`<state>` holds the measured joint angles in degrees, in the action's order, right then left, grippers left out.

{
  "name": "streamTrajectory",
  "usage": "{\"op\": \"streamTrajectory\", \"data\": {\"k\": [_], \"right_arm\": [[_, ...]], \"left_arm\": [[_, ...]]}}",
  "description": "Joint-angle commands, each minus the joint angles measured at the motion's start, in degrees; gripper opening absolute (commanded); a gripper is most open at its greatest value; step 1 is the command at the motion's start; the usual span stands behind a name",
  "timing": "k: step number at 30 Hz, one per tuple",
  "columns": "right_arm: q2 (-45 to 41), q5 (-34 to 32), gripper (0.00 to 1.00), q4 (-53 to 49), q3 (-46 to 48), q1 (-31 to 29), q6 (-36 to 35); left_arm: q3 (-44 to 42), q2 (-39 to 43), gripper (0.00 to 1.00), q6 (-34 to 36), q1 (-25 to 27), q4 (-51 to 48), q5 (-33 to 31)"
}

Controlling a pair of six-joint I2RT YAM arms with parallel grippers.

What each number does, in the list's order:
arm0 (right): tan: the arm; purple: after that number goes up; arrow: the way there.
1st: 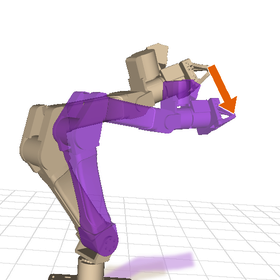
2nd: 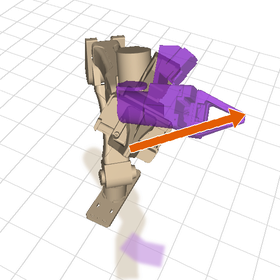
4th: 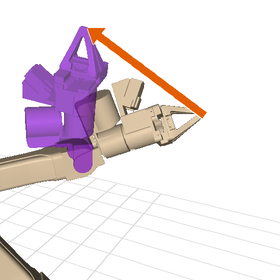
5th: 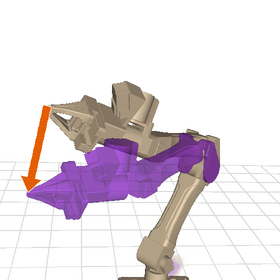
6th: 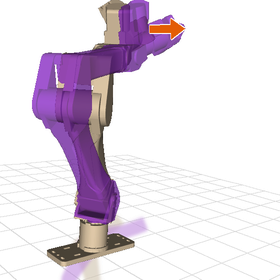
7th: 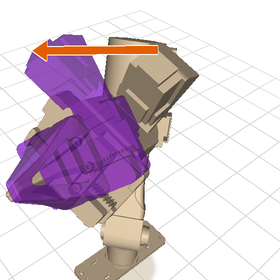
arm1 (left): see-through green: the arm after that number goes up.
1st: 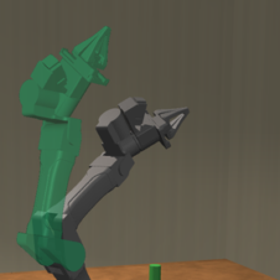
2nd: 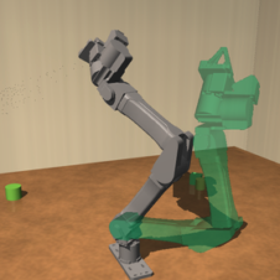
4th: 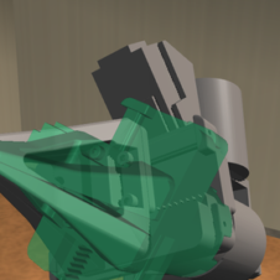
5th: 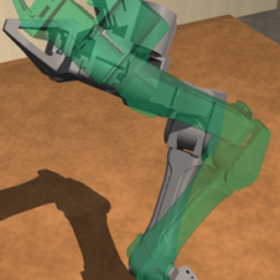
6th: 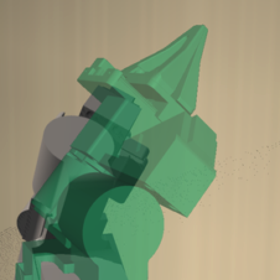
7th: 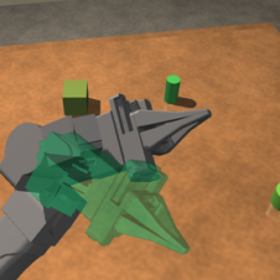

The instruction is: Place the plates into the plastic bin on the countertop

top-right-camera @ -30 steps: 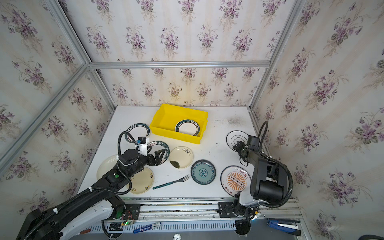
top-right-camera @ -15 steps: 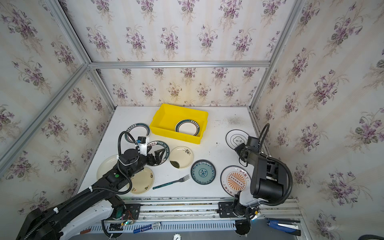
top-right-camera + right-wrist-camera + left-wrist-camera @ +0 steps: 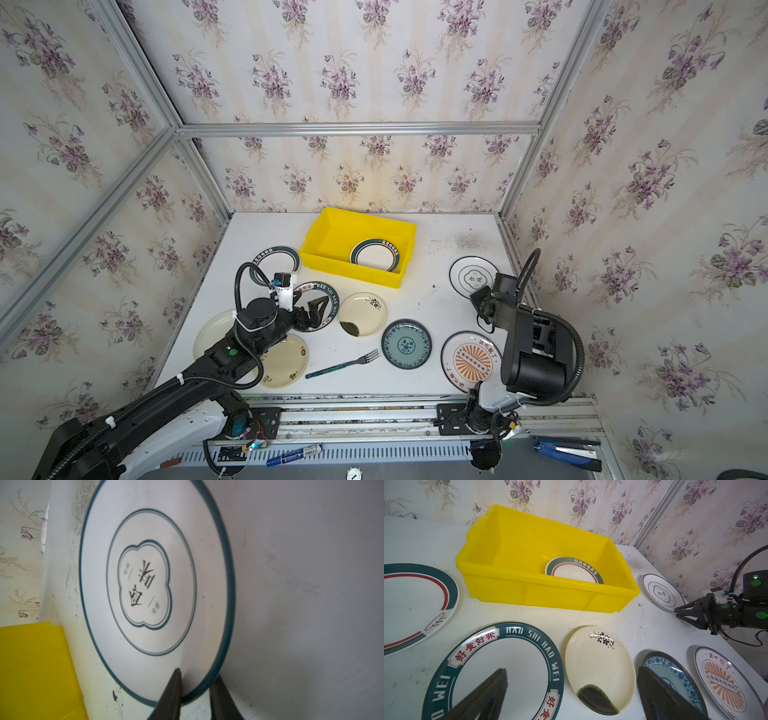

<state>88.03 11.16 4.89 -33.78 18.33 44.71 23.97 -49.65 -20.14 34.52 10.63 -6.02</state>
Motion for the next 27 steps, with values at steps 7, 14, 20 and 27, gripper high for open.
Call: {"op": "streamTrajectory", "data": {"k": [7, 14, 20, 27], "right_arm": [[0.4, 0.6, 0.17, -7.3, -0.2, -0.1, -1.2], [0.1, 1.4, 0.09, -7.4, -0.6, -0.1, -1.9], [-1.1, 0.8, 0.1, -8.2, -1.1, -0.2, -2.8], [-1.3, 2.4, 0.28, -9.5, -2.6, -0.2, -5.8]], "left_arm": [[0.2, 1.0, 1.0, -0.1, 0.0, -0.2, -1.2], [0.2, 1.0, 1.0, -0.4, -0.1, -0.3, -1.1], [0.1, 0.9, 1.0, -0.3, -0.1, -0.3, -1.2], [0.2, 0.5, 1.0, -0.3, -0.1, -0.2, -1.2]]}}
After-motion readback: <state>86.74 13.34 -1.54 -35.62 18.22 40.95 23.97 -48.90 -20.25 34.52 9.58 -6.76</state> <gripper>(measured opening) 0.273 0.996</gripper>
